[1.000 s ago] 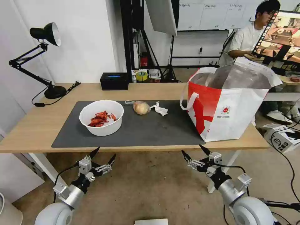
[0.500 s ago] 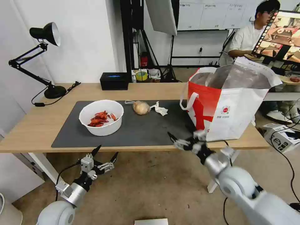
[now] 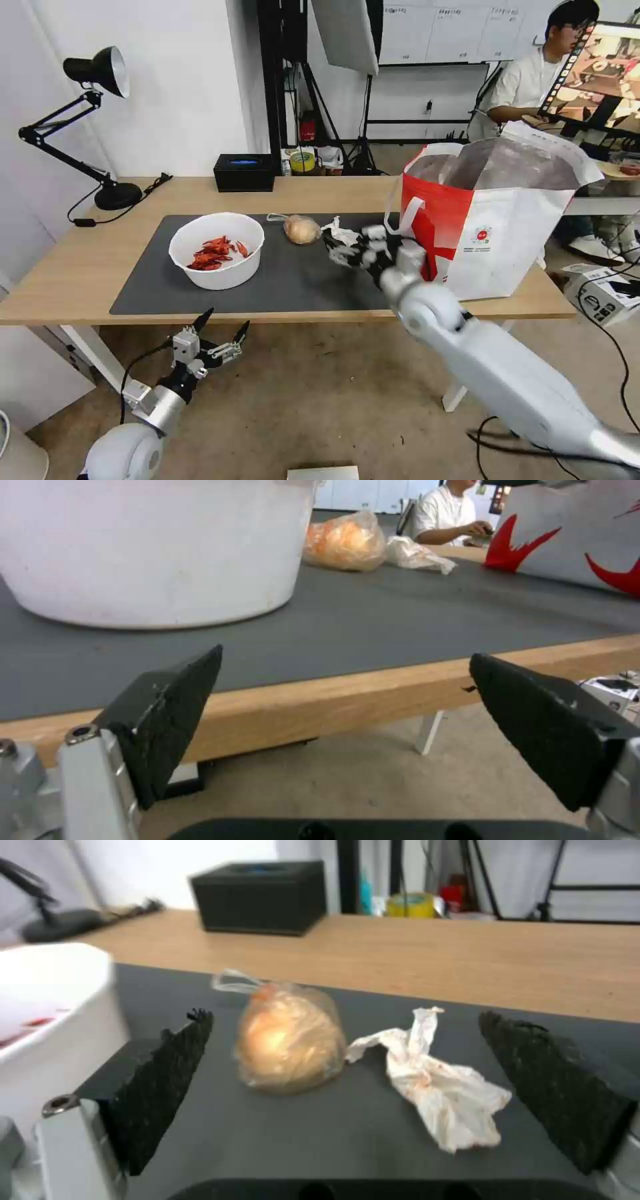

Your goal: Pick up the trash from the table and place it into the takeout bag.

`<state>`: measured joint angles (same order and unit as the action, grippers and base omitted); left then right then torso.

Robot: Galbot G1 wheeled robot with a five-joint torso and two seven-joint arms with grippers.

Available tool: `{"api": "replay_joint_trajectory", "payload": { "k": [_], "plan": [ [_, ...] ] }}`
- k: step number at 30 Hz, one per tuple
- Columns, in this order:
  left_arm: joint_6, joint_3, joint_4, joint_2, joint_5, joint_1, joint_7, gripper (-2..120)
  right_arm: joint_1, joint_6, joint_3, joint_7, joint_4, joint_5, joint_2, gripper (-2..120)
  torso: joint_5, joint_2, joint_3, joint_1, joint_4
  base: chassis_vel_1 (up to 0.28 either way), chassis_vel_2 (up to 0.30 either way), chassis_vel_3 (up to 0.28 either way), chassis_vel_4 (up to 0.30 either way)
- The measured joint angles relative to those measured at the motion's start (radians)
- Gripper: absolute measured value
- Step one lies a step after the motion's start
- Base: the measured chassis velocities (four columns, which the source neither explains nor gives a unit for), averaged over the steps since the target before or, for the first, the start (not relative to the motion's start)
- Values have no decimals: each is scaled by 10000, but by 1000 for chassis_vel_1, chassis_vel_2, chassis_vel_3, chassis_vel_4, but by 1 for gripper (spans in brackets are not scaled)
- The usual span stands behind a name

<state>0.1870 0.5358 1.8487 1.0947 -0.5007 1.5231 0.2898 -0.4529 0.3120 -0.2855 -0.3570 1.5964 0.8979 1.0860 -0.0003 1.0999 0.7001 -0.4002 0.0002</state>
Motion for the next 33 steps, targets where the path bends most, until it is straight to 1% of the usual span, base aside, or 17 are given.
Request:
{"api": "replay_joint_trajectory", "payload": {
  "k": [1,4,5,6,8,9,10,14,17,26,30,33],
  "plan": [
    [0,0,0,0,0,0,0,100,0,0,0,0,0,0,0,100,0,0,0,0,0,0,0,0,0],
    [95,71,-55,22,21,105,6,100,574,430,-260,-614,-849,1,587,100,1,0,0,0,0,0,0,0,0],
    [95,71,-55,22,21,105,6,100,574,430,-260,-614,-849,1,587,100,1,0,0,0,0,0,0,0,0],
    [152,77,-86,29,60,142,17,100,755,580,-302,-854,-1229,2,845,100,2,0,0,0,-2,0,0,0,0],
    [174,78,-100,35,85,156,23,100,842,659,-313,-1017,-1401,6,964,100,3,0,0,0,-1,0,0,0,0],
    [201,71,-121,55,106,158,28,100,981,932,-330,-1357,-1654,49,1157,100,2,0,-1,0,0,0,0,0,0],
    [201,71,-121,55,106,158,28,100,981,932,-330,-1357,-1654,49,1157,100,2,0,-1,0,0,0,0,0,0],
    [244,-52,-199,124,142,91,45,100,1265,1591,-375,-2072,-2255,144,1540,100,2,1,-2,1,-1,0,0,0,0],
    [260,-124,-210,162,186,72,52,100,1315,1775,-324,-2214,-2521,224,1655,100,3,0,-1,1,0,0,0,0,0],
    [294,-204,-225,204,232,62,65,100,1380,1845,-168,-2215,-3052,478,1782,100,3,0,-1,1,-3,0,0,0,0],
    [303,-232,-221,162,232,59,70,100,1483,1937,-91,-2002,-3617,553,2005,100,4,0,-1,1,-2,0,0,0,0],
    [321,-255,-224,161,232,58,72,100,1519,1966,-58,-1920,-3798,553,2090,100,3,1,-1,1,-2,0,0,0,0]
  ]
}}
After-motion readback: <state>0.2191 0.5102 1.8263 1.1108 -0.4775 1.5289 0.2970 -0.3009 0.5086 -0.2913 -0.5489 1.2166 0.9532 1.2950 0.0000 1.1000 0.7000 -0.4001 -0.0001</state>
